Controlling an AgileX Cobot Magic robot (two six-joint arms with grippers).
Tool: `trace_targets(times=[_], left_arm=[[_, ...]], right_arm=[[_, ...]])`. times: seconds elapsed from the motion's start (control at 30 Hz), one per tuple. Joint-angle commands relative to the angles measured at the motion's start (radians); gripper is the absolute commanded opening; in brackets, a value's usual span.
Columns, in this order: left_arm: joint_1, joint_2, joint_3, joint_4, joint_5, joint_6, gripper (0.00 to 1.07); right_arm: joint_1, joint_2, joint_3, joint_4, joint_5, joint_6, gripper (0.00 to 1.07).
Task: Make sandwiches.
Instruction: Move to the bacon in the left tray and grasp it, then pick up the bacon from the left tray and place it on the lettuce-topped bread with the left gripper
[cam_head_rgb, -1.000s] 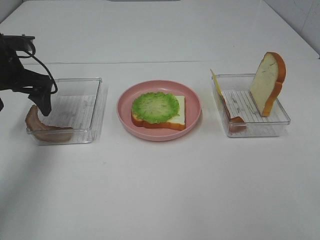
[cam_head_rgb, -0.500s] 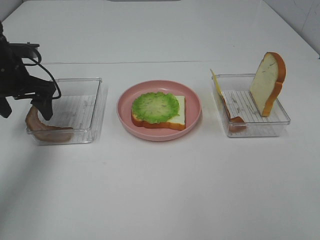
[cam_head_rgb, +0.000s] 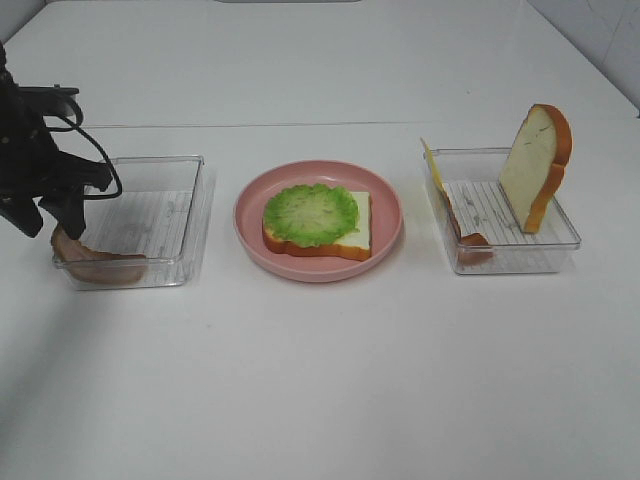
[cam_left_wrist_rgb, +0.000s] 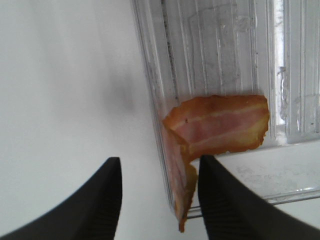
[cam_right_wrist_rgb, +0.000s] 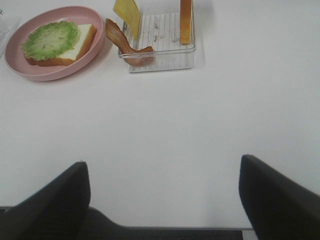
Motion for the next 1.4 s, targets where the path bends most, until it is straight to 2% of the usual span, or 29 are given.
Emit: trace_targets(times=[0.03,0.07,0.13,0.23,0.33,0.4,0.5,0.57,0.9,1.17,1.33,1.4], left_arm=[[-0.003,0.004,0.006,-0.017,-0.002,0.007,0.31],[-0.003,0.004,0.006,-0.017,-0.002,0.007,0.31],[-0.003,0.004,0.006,-0.017,-0.002,0.007,0.23],[-0.003,0.004,0.006,-0.024,-0.002,0.019,0.18],[-0.003,0.004,0.006,-0.029,-0.002,0.025,0.16],[-0.003,0.004,0.006,-0.035,-0.002,0.028,0.08],[-0.003,0.004,0.006,-0.035,-0.002,0.028,0.06],[-0.003,0.004,0.006,-0.035,-0.002,0.028,0.00],[-0.003,-0.003,0.006,-0.038,-0.001,0.039,0.00],[-0.020,-0.108,0.006,-0.056,0.003,0.046,0.00],[-0.049,-0.186,-0.023,-0.075,0.017,0.046,0.00],[-0.067,-0.203,-0.083,-0.113,0.070,0.048,0.00]], right_arm=[[-0.001,-0.022,0.004,-0.001,-0.008,-0.008,0.79],[-0.001,-0.022,0.004,-0.001,-0.008,-0.008,0.79],[-0.001,-0.022,0.004,-0.001,-0.008,-0.008,0.79],[-0.001,-0.022,0.004,-0.001,-0.008,-0.008,0.79],[-0.001,-0.022,0.004,-0.001,-0.008,-0.008,0.79],[-0.001,-0.022,0.004,-0.001,-0.008,-0.008,0.79],[-0.001,-0.022,0.004,-0.001,-0.008,-0.008,0.79],[-0.001,-0.022,0.004,-0.001,-0.008,-0.008,0.79],[-0.001,-0.022,0.004,-0.001,-0.008,-0.008,0.79],[-0.001,-0.022,0.004,-0.001,-0.008,-0.008,0.79],[-0.001,-0.022,0.004,-0.001,-0.008,-0.008,0.79],[-0.001,-0.022,0.004,-0.001,-0.008,-0.008,0.79]])
